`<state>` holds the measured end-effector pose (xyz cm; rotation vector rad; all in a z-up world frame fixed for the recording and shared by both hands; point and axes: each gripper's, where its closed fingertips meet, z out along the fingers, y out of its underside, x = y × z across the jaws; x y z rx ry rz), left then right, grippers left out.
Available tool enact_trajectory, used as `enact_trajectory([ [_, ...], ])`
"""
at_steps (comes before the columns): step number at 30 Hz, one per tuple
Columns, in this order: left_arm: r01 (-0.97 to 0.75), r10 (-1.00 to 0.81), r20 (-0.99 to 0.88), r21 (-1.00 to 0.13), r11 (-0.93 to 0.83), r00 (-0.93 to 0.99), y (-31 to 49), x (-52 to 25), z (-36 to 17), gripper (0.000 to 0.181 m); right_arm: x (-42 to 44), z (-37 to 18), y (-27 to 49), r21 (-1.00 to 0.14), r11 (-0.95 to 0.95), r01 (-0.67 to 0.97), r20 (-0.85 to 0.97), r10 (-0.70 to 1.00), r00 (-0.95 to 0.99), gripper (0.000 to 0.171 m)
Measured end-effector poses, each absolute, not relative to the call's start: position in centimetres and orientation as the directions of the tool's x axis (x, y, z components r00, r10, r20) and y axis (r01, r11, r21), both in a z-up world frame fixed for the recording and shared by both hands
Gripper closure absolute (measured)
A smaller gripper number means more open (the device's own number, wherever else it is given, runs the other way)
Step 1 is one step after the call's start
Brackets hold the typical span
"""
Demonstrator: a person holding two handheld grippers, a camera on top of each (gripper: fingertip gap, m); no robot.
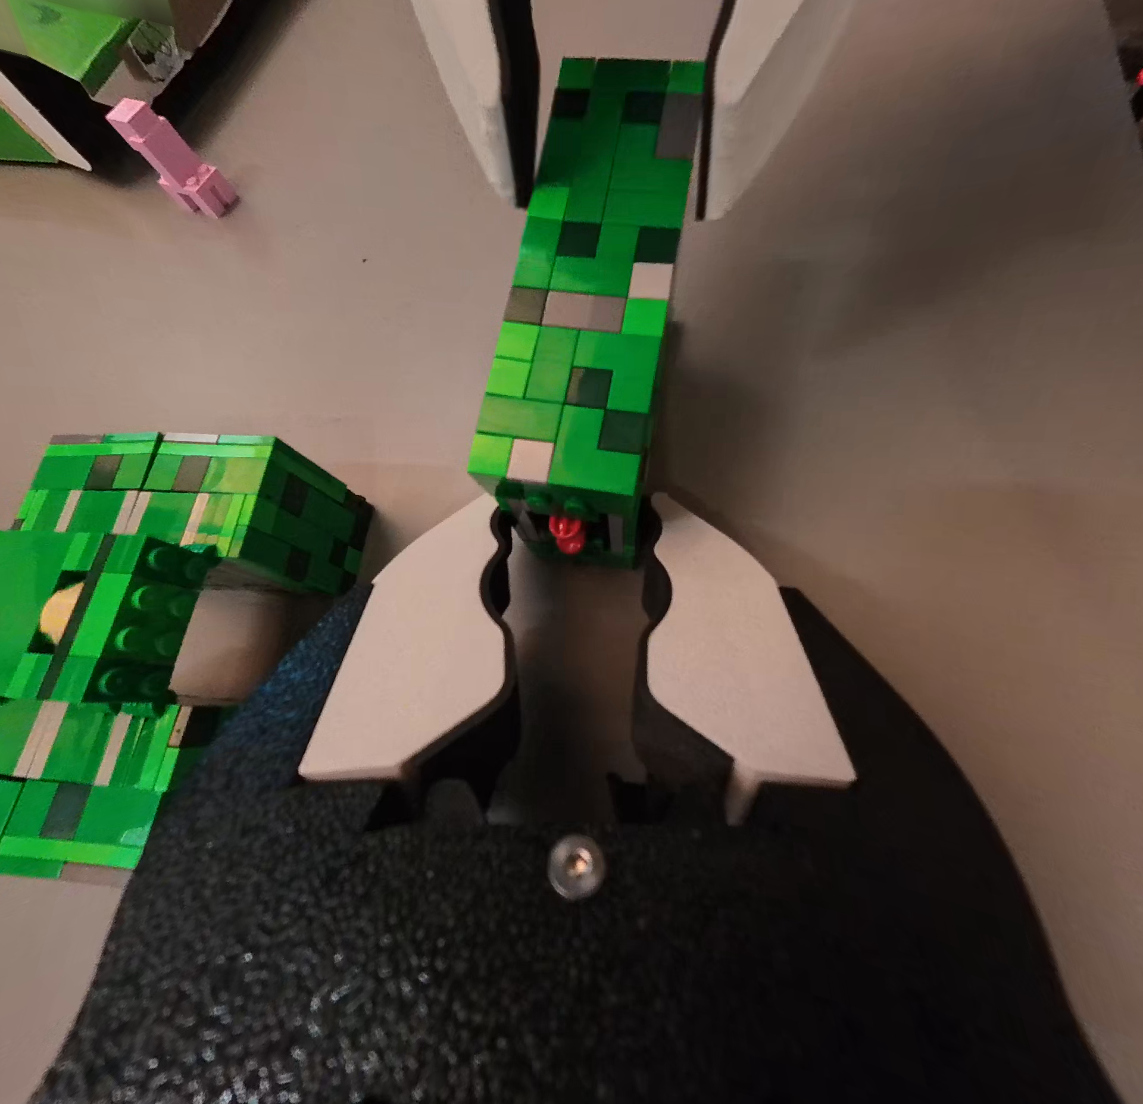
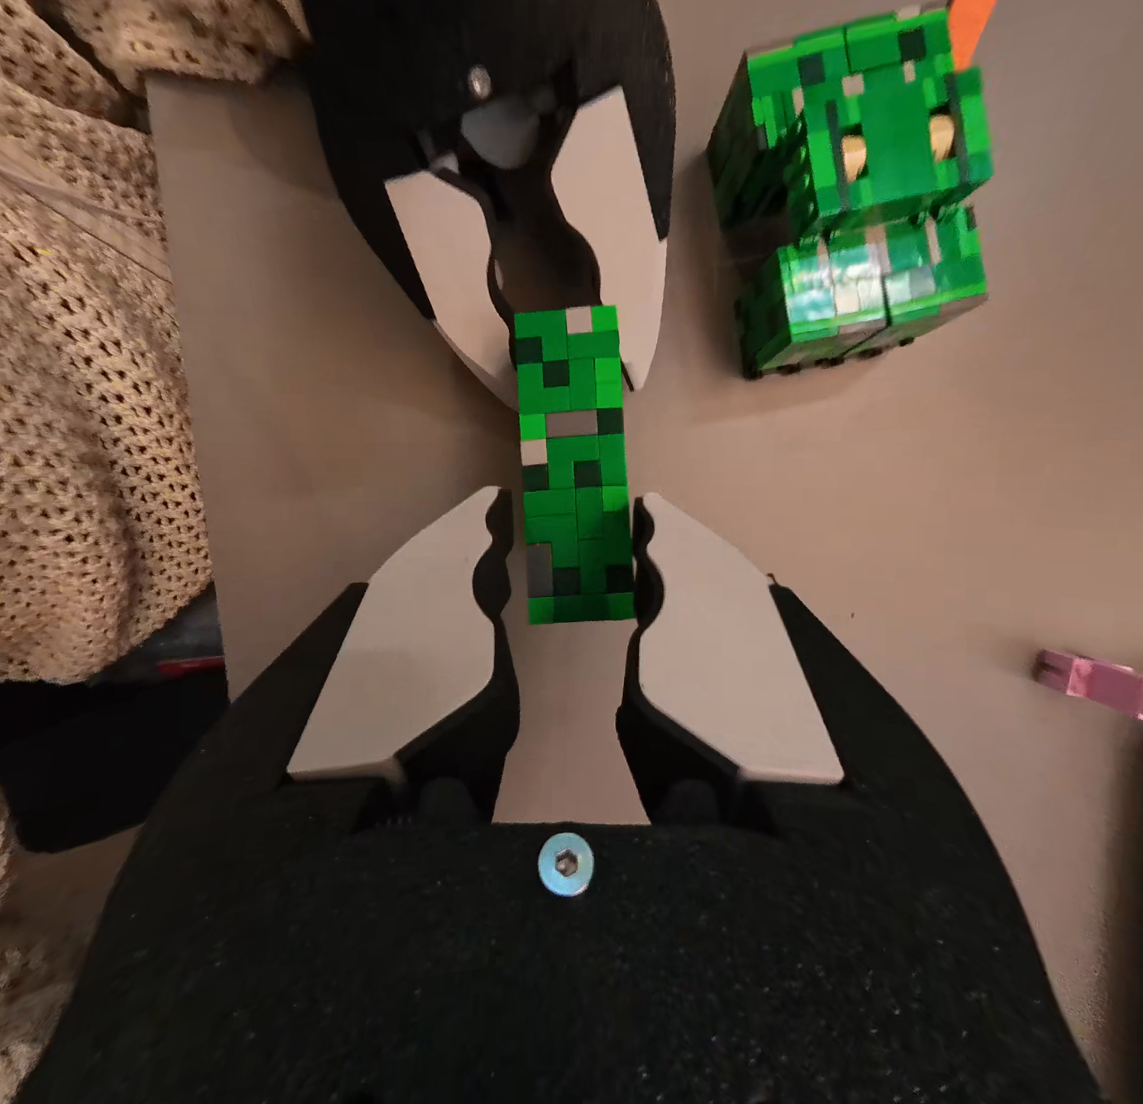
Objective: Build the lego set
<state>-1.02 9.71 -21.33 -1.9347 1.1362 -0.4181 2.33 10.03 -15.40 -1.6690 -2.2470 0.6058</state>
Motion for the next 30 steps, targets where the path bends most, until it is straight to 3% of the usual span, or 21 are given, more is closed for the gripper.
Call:
enact_trajectory([
  [2, -0.56, -0.836, -0.124, -0.792, -0.241, 0.535, 9.7, -1.02, -21.33, 0.142, 2.71, -16.24, 10.33, -0.458, 0.255, 0.852, -0.003, 0.958, -0.288, 0.136],
  [30, -0.56, -0.837, -0.118, -0.792, -0.245, 0.534, 9.66, -1.05, -21.29, 0.142, 2.49, -16.25, 10.01, -0.587, 0.143, 0.797, -0.075, 0.97, -0.229, 0.136],
])
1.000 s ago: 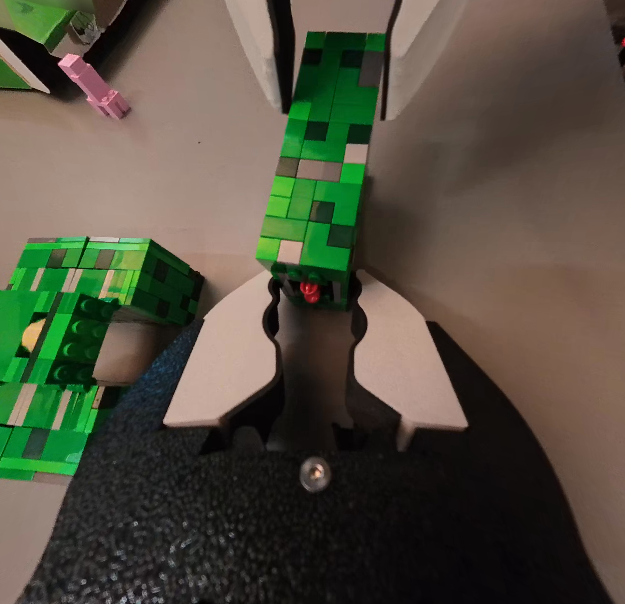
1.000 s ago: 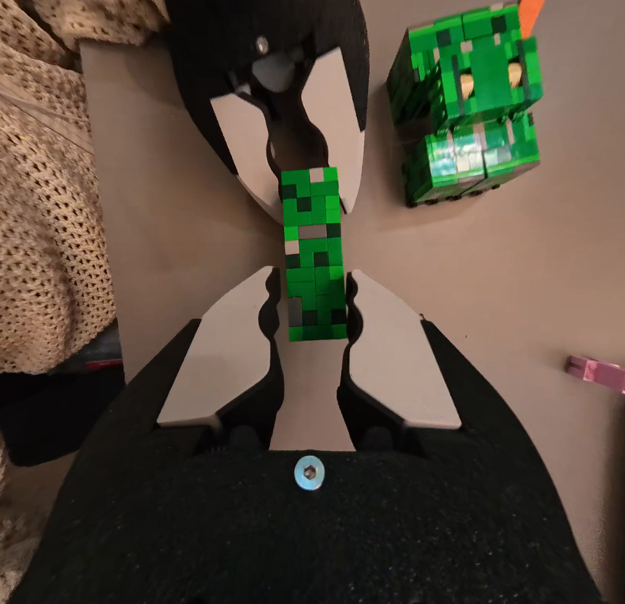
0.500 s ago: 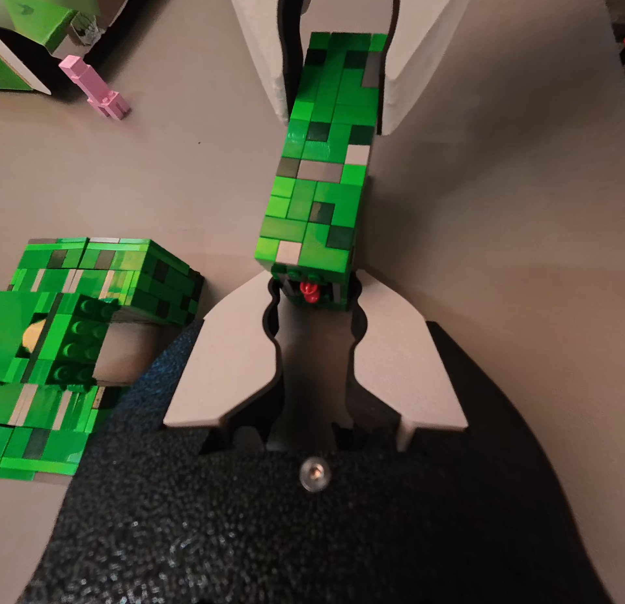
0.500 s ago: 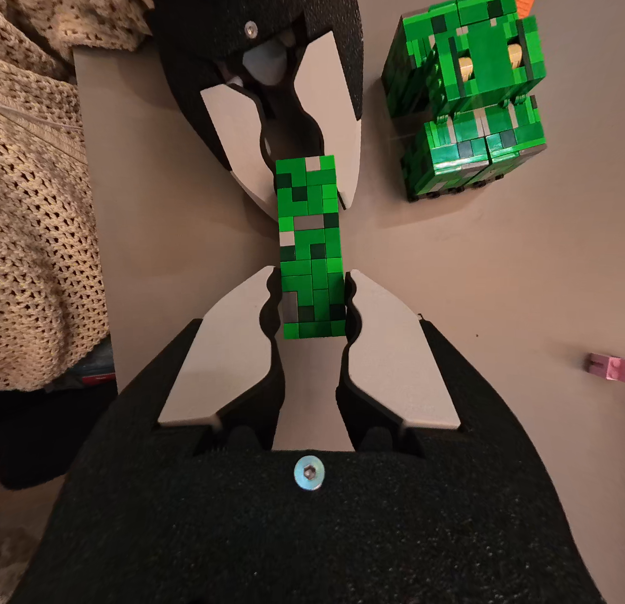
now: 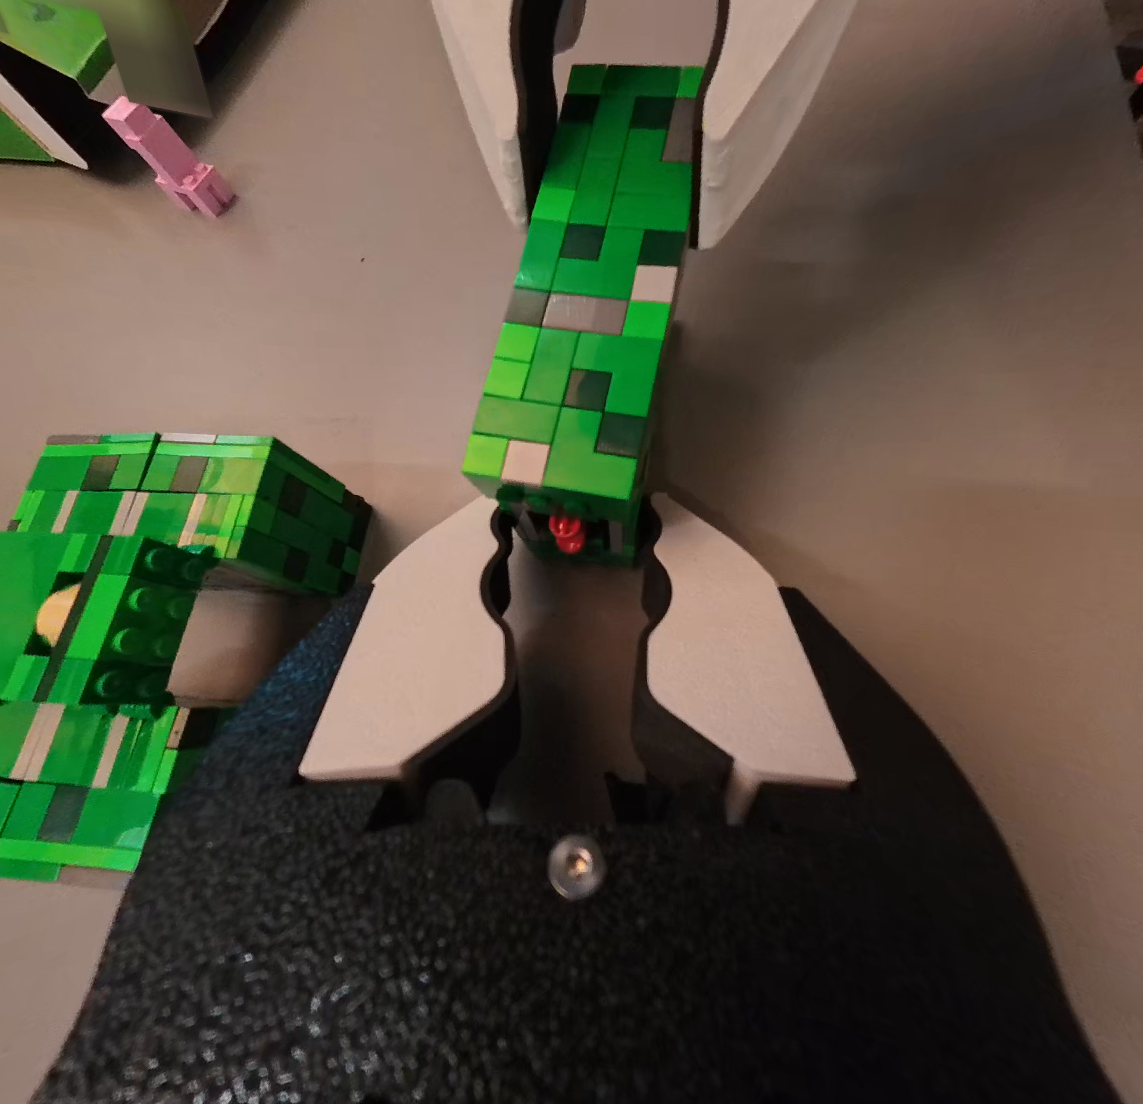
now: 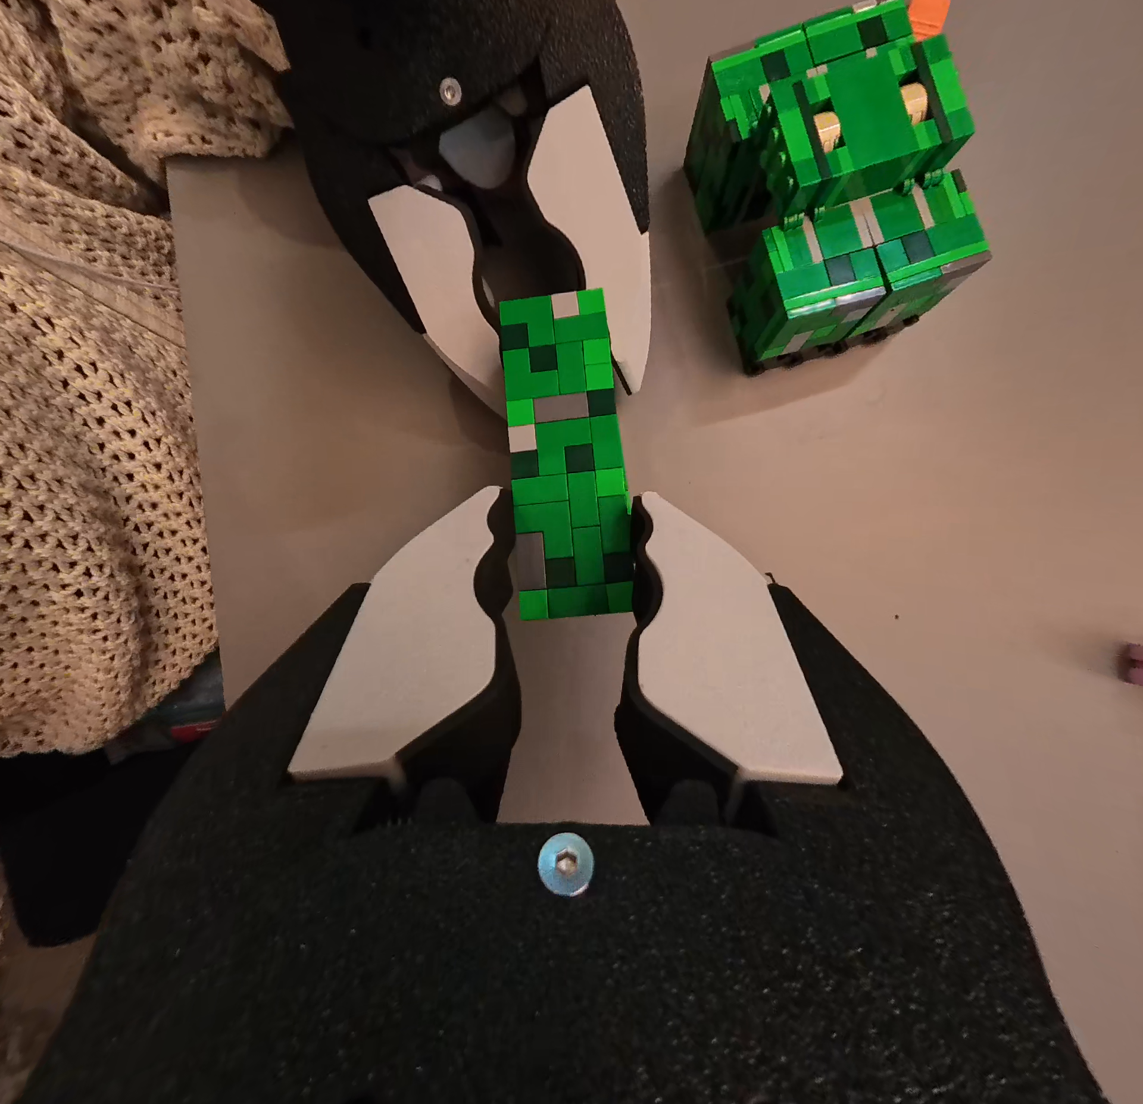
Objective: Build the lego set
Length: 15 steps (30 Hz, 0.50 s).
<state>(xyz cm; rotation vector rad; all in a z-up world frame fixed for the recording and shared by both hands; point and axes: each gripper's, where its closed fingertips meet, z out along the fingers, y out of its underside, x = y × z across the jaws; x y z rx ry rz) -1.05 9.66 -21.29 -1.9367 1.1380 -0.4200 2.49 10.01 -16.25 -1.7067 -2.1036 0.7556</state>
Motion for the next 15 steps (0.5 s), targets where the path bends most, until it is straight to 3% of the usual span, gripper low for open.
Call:
enact_trajectory([
  [15, -0.558, -0.839, -0.113, -0.792, -0.247, 0.532, 9.57, -1.03, -21.3, 0.142, 2.49, -16.34, 9.98, -0.563, 0.179, 0.807, -0.043, 0.968, -0.245, 0.136],
])
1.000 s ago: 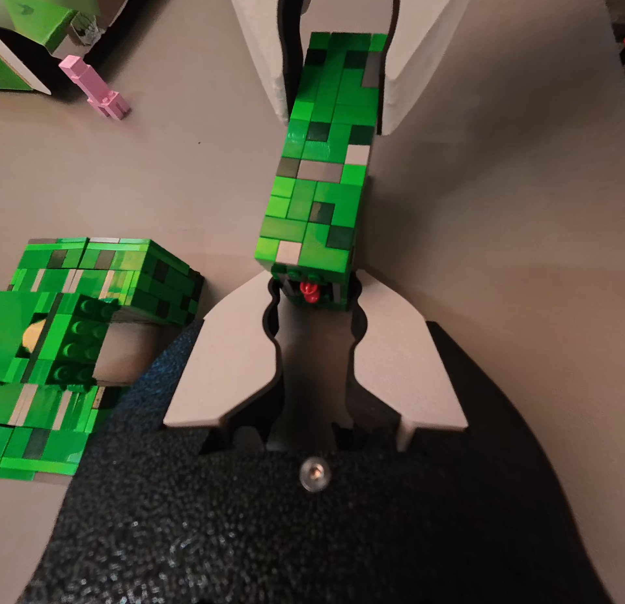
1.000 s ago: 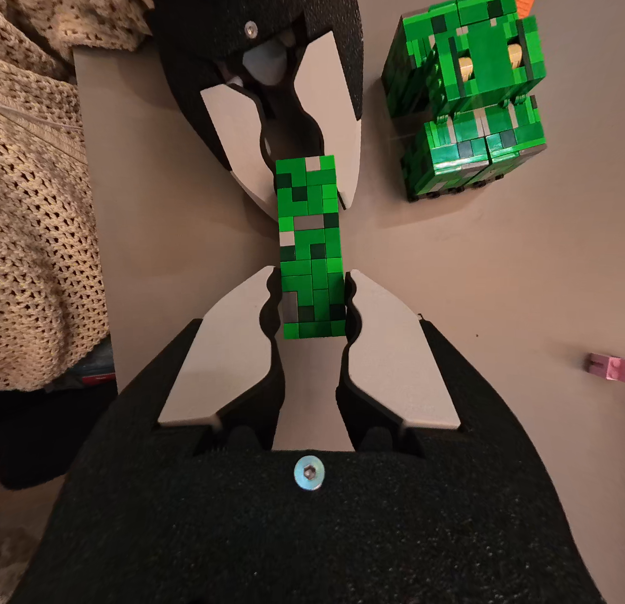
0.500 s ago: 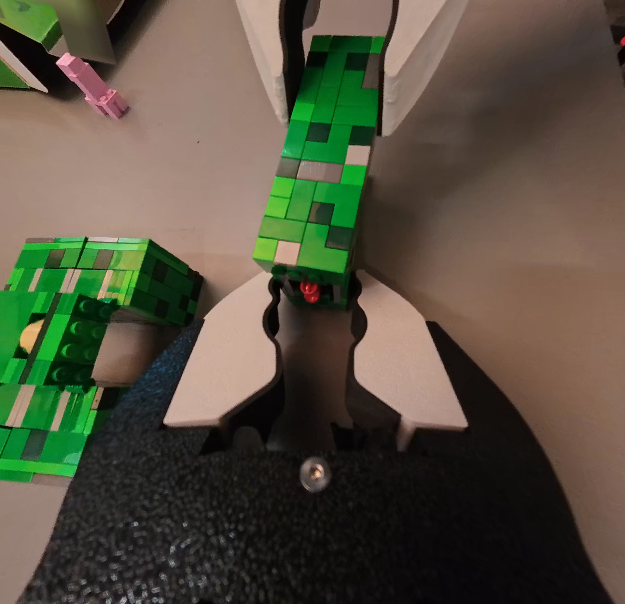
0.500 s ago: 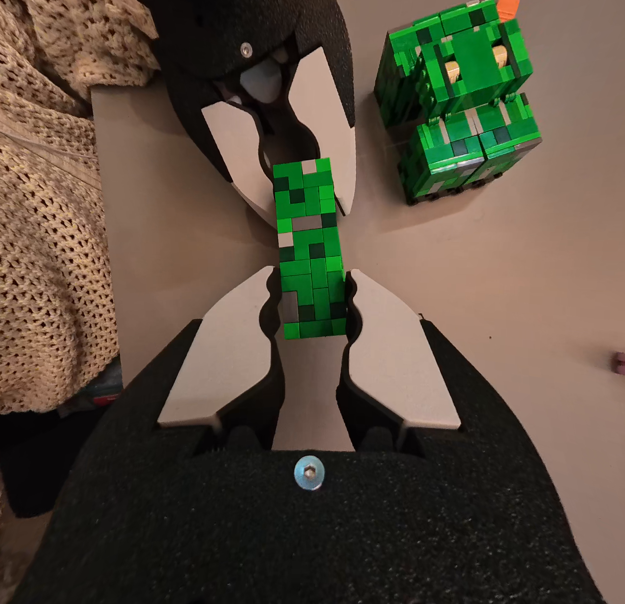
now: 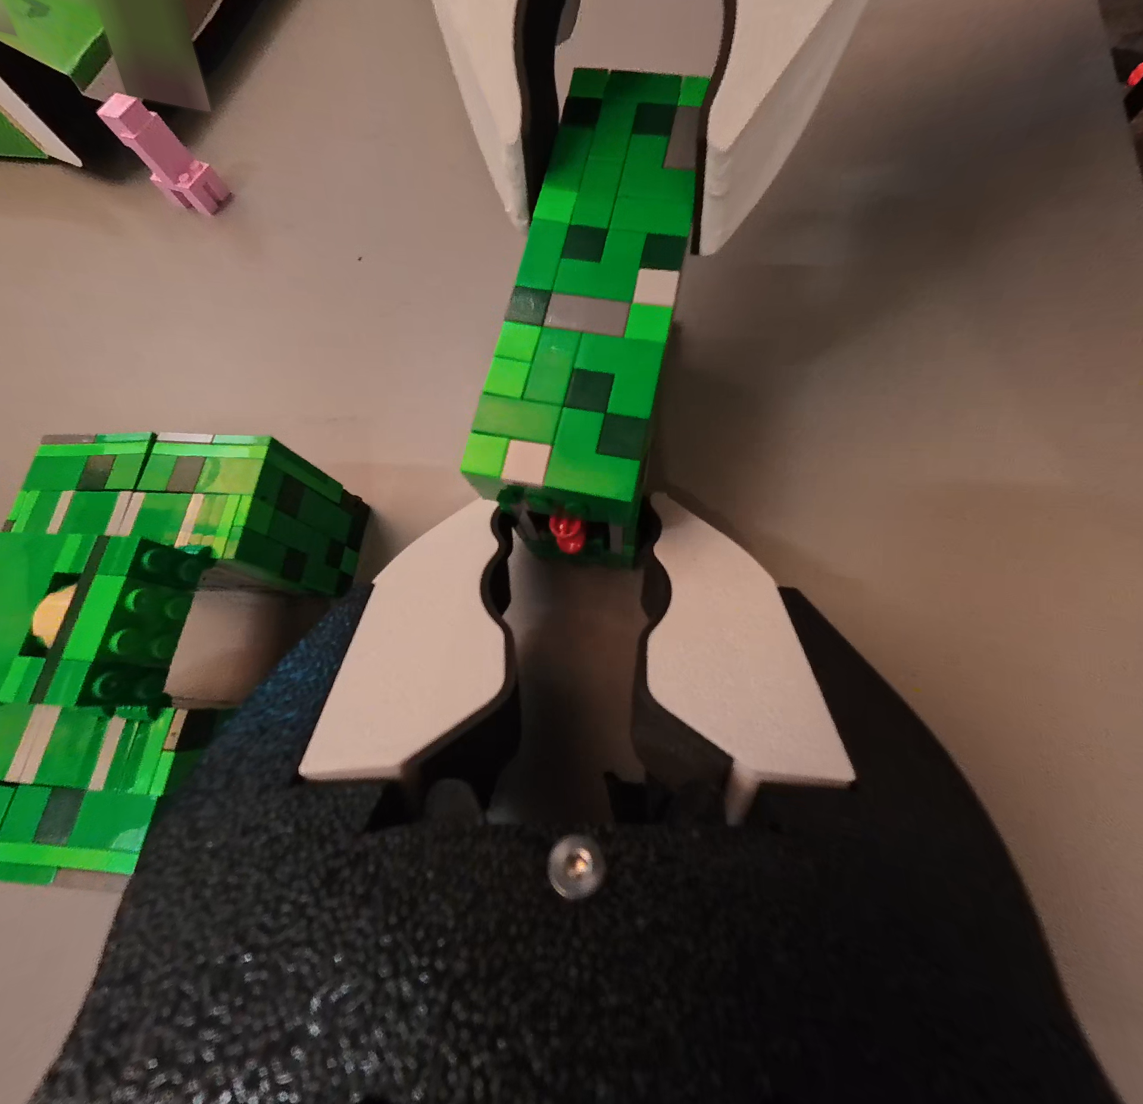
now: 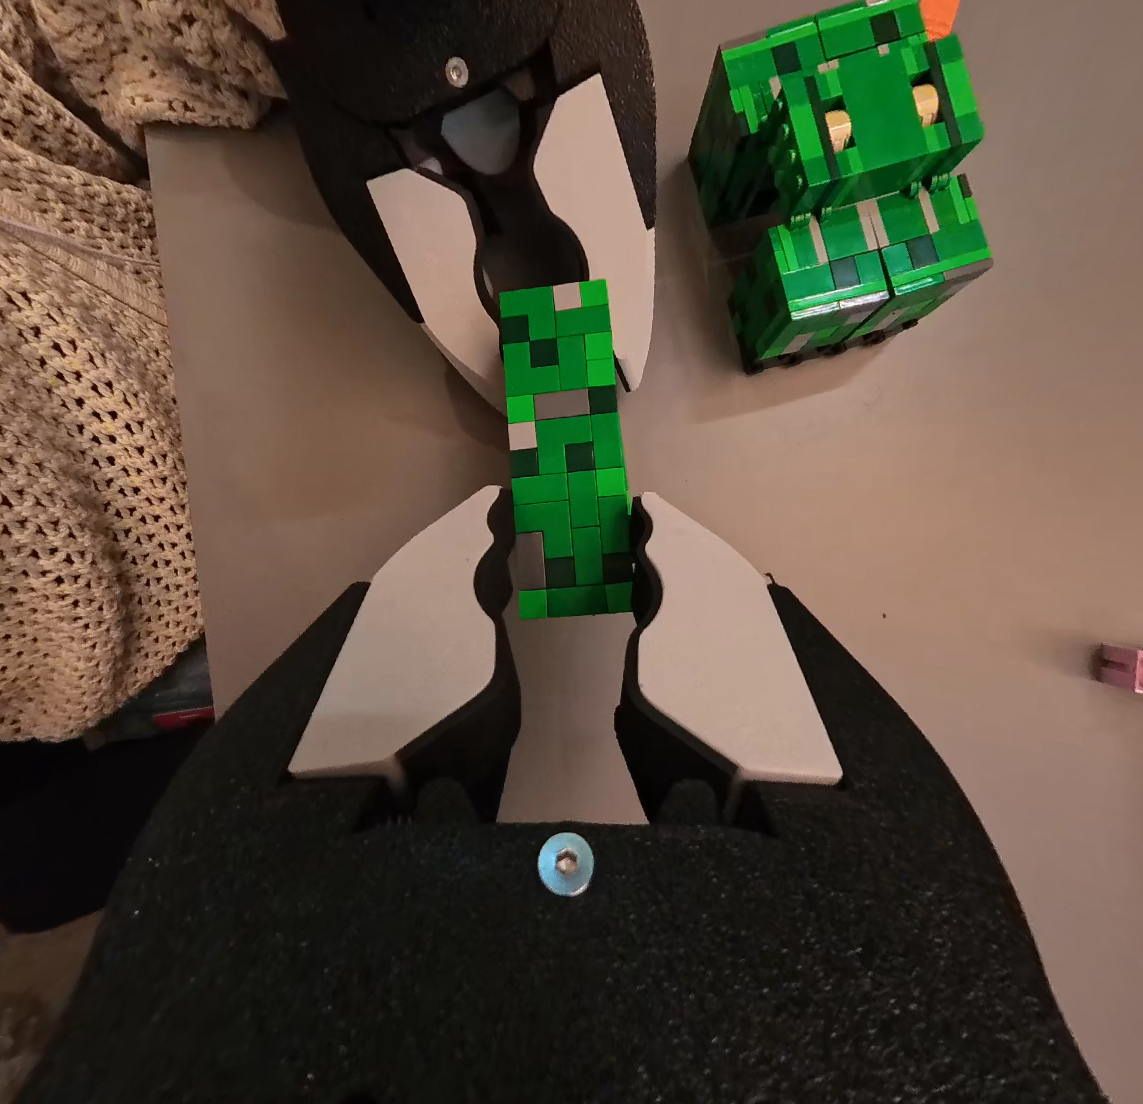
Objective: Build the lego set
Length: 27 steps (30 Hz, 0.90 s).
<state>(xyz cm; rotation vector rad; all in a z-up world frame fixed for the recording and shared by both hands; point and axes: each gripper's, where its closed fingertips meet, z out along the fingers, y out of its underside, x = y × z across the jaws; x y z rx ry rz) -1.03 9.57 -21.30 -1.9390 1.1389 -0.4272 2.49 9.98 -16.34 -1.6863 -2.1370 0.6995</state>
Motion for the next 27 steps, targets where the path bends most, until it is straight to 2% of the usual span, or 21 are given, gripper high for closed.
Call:
enact_trajectory([
  [27, -0.559, -0.845, -0.106, -0.791, -0.248, 0.525, 9.5, -0.9, -21.3, 0.142, 5.7, -16.1, 10.7, -0.595, 0.104, 0.797, -0.125, 0.968, -0.22, 0.136],
])
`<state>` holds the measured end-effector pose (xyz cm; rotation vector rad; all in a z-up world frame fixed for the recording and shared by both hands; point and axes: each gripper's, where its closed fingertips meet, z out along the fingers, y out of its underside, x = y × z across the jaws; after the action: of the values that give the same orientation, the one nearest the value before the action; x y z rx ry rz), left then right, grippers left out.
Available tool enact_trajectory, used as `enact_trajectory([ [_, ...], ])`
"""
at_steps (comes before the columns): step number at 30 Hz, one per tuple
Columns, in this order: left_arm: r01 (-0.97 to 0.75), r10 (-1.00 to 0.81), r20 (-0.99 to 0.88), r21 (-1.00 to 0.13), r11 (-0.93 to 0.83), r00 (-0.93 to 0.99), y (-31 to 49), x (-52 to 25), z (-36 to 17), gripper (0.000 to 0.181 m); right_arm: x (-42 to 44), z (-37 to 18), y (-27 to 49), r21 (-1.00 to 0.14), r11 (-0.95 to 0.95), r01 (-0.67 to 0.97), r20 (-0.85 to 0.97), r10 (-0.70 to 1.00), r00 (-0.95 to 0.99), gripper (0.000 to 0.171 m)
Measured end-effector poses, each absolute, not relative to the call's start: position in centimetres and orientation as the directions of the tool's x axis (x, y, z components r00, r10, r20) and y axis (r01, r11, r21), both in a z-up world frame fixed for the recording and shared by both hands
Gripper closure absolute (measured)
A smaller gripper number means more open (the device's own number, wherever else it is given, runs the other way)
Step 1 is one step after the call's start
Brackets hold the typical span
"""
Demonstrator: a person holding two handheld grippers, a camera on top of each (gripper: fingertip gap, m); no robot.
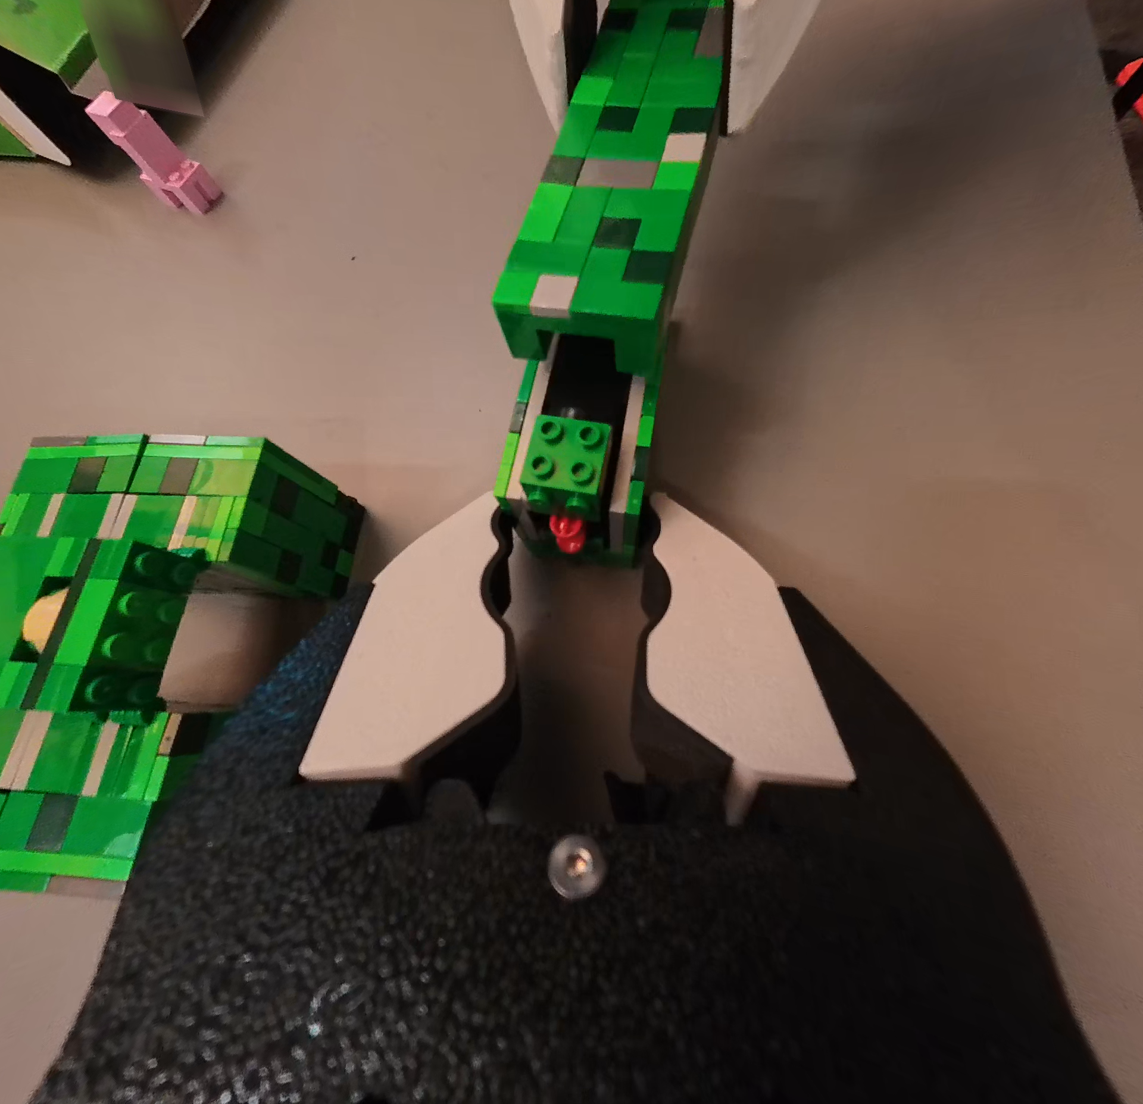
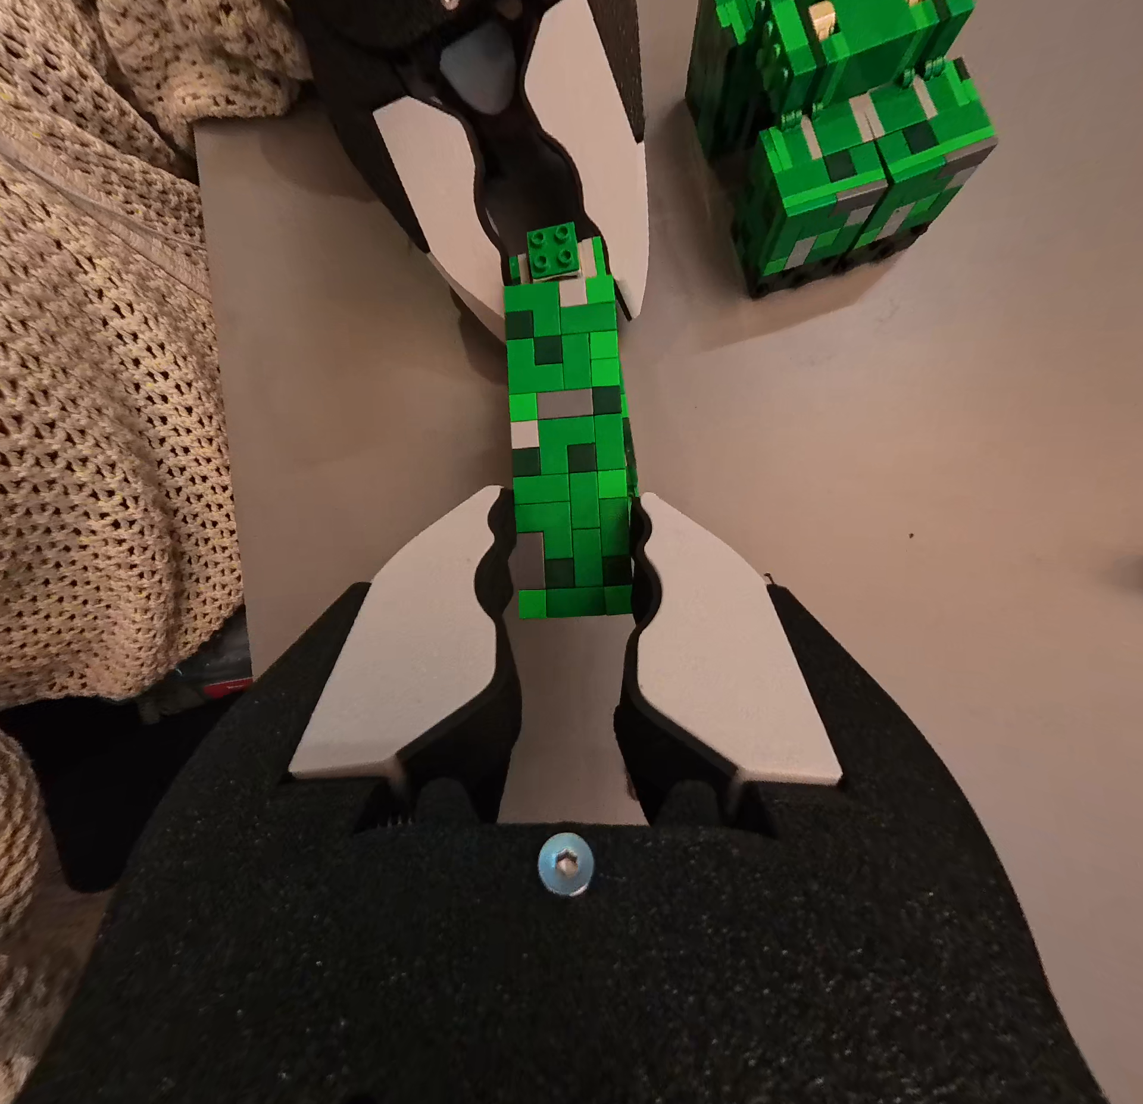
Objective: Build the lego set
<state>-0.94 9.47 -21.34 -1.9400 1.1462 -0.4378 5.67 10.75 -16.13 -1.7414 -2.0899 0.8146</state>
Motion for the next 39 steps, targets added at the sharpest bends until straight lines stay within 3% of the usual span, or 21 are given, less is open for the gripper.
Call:
enact_trajectory([
  [10, -0.56, -0.844, -0.108, -0.791, -0.247, 0.525, 9.6, -0.9, -21.3, 0.142, 4.4, -15.3, 11.6, -0.635, -0.089, 0.768, -0.265, 0.958, -0.108, 0.137],
  [17, -0.56, -0.845, -0.108, -0.791, -0.247, 0.525, 9.6, -1.0, -21.3, 0.142, 3.5, -13.5, 12.4, -0.731, -0.254, 0.633, -0.387, 0.919, -0.079, 0.137],
  [23, -0.562, -0.844, -0.111, -0.79, -0.245, 0.525, 9.7, -1.0, -21.3, 0.142, 5.4, -13.9, 16.4, -0.774, -0.243, 0.585, -0.25, 0.966, 0.07, 0.137],
  [29, -0.561, -0.841, -0.112, -0.79, -0.248, 0.529, 9.6, -1.0, -21.3, 0.142, 9.9, -18.7, 20.9, -0.665, -0.211, 0.717, -0.051, 0.97, 0.238, 0.137],
  [36, -0.561, -0.84, -0.114, -0.79, -0.248, 0.531, 9.7, -1.1, -21.3, 0.142, 11.9, -21.7, 22.4, -0.637, -0.231, 0.735, -0.003, 0.955, 0.297, 0.136],
  [38, -0.561, -0.838, -0.115, -0.79, -0.248, 0.533, 9.7, -1.1, -21.3, 0.142, 12.7, -21.3, 22.4, -0.642, -0.267, 0.719, 0.017, 0.932, 0.362, 0.114],
  [39, -0.561, -0.837, -0.118, -0.79, -0.247, 0.534, 9.6, -1.1, -21.3, 0.142, 13.4, -20.9, 22.3, -0.644, -0.298, 0.705, 0.03, 0.91, 0.413, 0.113],
])
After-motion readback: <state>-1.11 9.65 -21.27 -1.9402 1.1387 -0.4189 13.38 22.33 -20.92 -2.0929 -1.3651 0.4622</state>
